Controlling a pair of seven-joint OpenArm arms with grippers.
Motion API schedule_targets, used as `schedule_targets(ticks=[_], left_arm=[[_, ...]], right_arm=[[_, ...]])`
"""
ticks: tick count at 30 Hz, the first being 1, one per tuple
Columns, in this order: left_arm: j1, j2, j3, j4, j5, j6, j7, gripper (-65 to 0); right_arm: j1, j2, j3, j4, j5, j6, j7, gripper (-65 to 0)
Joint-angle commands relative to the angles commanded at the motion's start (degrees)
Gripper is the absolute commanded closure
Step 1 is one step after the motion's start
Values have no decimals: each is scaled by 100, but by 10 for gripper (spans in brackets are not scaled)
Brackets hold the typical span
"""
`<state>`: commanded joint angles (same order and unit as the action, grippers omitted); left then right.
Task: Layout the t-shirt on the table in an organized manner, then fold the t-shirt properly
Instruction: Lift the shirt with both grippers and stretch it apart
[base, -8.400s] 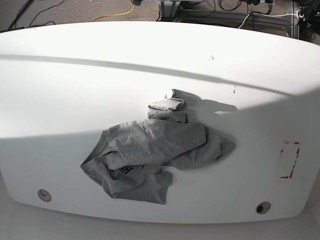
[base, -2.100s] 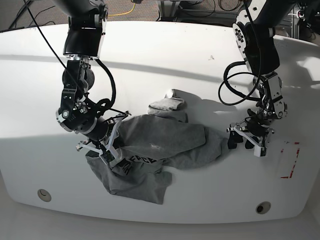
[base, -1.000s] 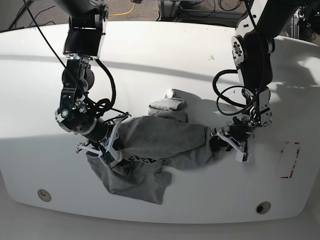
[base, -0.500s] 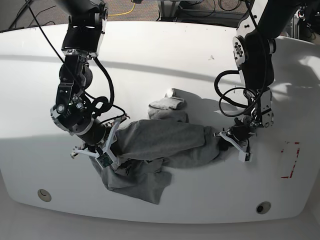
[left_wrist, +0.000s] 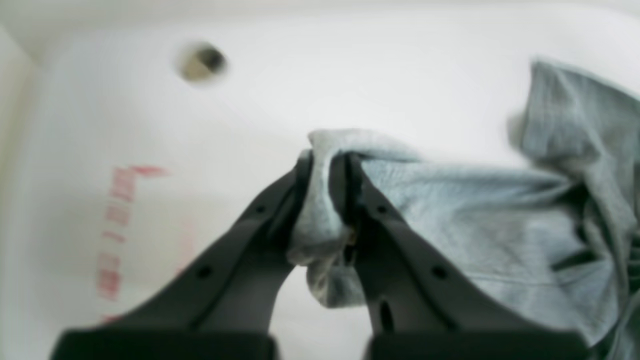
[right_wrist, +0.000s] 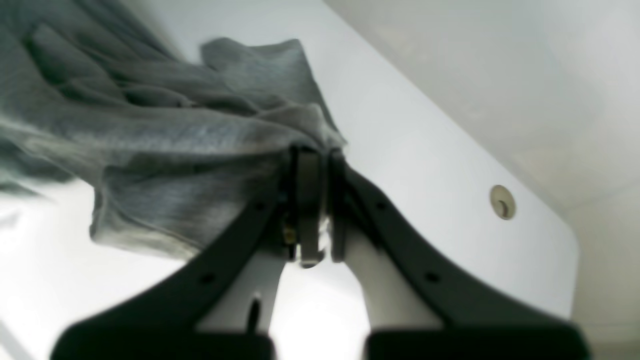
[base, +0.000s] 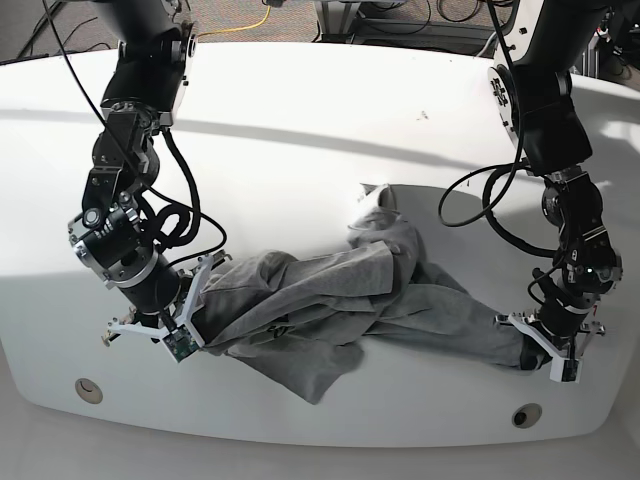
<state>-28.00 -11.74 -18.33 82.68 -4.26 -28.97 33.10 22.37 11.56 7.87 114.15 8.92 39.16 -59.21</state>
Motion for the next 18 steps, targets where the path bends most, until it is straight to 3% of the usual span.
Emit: schedule_targets(ticks=[10,18], left_arm=[[-220,-53,-141,1451,0,-9,598,-8],[-1011,-53,-484,2040,9,-9,1398,-10]], right_arm=[[809,431,0,-18,0,-9,-18,0],[1714,677,0,-26,0,26,-457,0]])
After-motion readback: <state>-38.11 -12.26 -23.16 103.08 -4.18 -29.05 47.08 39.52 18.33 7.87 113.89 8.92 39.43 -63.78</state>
